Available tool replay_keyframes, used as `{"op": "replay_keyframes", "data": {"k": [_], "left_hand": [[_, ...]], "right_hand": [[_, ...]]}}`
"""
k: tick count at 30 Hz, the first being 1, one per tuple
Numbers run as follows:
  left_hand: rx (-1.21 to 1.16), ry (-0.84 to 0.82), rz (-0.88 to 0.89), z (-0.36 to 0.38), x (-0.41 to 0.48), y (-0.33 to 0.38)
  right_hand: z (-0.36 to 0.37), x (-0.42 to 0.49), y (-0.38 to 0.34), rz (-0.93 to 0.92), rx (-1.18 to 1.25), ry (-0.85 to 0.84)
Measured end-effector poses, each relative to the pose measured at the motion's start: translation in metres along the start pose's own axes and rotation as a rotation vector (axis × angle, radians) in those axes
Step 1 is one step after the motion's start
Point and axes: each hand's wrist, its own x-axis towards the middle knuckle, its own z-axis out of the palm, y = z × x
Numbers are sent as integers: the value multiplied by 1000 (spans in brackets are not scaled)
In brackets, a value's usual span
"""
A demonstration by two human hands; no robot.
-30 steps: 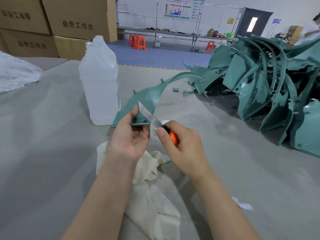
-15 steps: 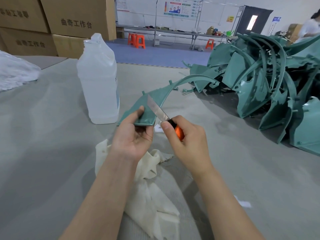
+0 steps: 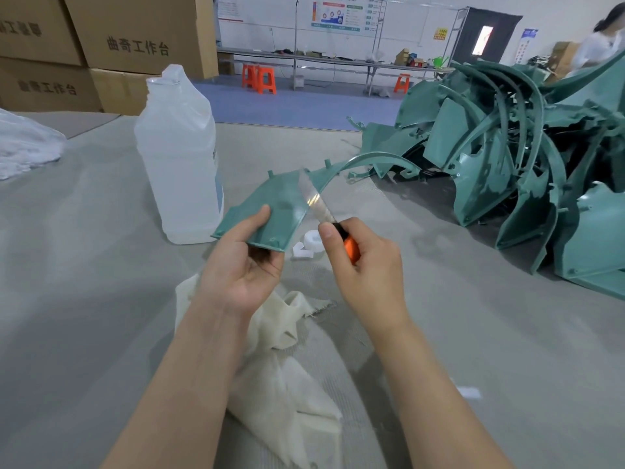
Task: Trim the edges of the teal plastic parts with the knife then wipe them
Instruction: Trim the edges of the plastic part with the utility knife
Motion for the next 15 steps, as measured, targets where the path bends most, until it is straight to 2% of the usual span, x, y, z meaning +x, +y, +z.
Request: {"op": "replay_keyframes", "data": {"k": [10,15], "left_hand": [[48,-34,23,-2,-2,1],[122,-66,29,-3,-2,1]], "right_hand": [[-4,4,4,56,-15,50],[-14,11,16,167,19,131]]}}
